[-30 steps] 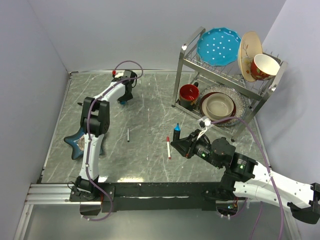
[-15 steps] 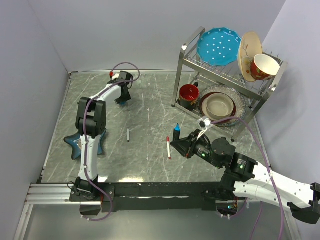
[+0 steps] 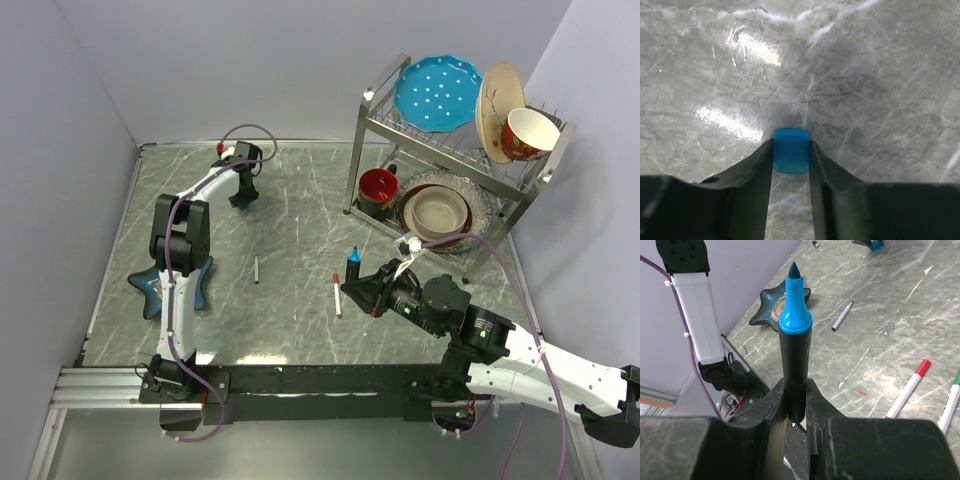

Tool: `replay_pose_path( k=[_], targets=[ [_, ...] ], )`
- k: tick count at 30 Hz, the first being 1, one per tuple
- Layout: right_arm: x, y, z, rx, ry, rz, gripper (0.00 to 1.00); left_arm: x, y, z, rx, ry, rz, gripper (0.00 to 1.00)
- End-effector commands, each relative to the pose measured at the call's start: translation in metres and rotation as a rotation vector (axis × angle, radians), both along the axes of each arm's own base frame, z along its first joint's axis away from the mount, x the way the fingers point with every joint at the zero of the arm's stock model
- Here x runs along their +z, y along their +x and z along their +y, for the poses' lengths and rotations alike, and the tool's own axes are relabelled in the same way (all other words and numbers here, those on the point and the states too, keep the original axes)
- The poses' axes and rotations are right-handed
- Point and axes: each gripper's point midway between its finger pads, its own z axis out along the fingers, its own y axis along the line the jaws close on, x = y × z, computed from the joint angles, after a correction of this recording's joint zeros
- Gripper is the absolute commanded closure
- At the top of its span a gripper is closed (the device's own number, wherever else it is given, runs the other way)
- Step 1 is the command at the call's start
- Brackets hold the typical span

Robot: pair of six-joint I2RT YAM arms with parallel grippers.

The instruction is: Insert the pens into the pen caps

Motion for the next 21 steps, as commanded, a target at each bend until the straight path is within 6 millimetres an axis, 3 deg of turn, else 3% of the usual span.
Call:
replay_pose_path(
  k=[1,7,8,10,11,13,14,15,16,17,18,19,20,21],
  targets=[
    [0.026,0.000,0.000,-0.006,0.072,-0.029,1.00,-0.037,-0.019,0.001,-0.024,-0.033,0.108,0.68],
    [0.022,-0.002,0.004,0.008,0.066,-0.013,1.00,-0.030,-0.034,-0.003,-0.015,-0.078,0.100,0.99],
    [0.021,-0.003,0.005,0.015,0.068,-0.008,1.00,-0.017,-0.035,-0.005,-0.018,-0.095,0.073,0.99],
    [0.017,-0.006,0.008,0.032,0.069,0.005,1.00,-0.017,-0.048,-0.009,-0.022,-0.112,0.068,0.99],
    [0.014,-0.006,0.008,0.033,0.066,0.010,1.00,-0.001,-0.050,-0.012,-0.026,-0.123,0.036,0.99],
    [0.004,-0.006,0.010,0.036,0.053,0.024,1.00,-0.002,-0.069,-0.018,-0.036,-0.118,0.045,0.99],
    [0.000,-0.006,0.009,0.033,0.043,0.034,1.00,0.015,-0.070,-0.021,-0.041,-0.126,0.000,0.99],
    [-0.008,-0.005,0.010,0.030,0.029,0.047,1.00,0.010,-0.084,-0.022,-0.045,-0.118,0.014,0.99],
    [-0.011,-0.005,0.010,0.029,0.025,0.054,1.00,0.015,-0.091,-0.031,-0.057,-0.128,0.003,0.99],
    [-0.014,-0.005,0.011,0.027,0.023,0.060,1.00,0.033,-0.095,-0.036,-0.067,-0.141,-0.040,0.99],
    [-0.019,-0.005,0.012,0.023,0.017,0.073,1.00,0.029,-0.107,-0.038,-0.074,-0.146,-0.034,0.99],
    [-0.020,-0.004,0.012,0.021,0.016,0.076,1.00,0.036,-0.115,-0.051,-0.096,-0.166,-0.051,0.99],
    [-0.020,-0.004,0.013,0.021,0.021,0.077,1.00,0.055,-0.120,-0.058,-0.113,-0.188,-0.096,0.99],
    [-0.026,-0.002,0.015,0.015,0.011,0.088,1.00,0.056,-0.130,-0.061,-0.121,-0.192,-0.098,0.99]
  ],
)
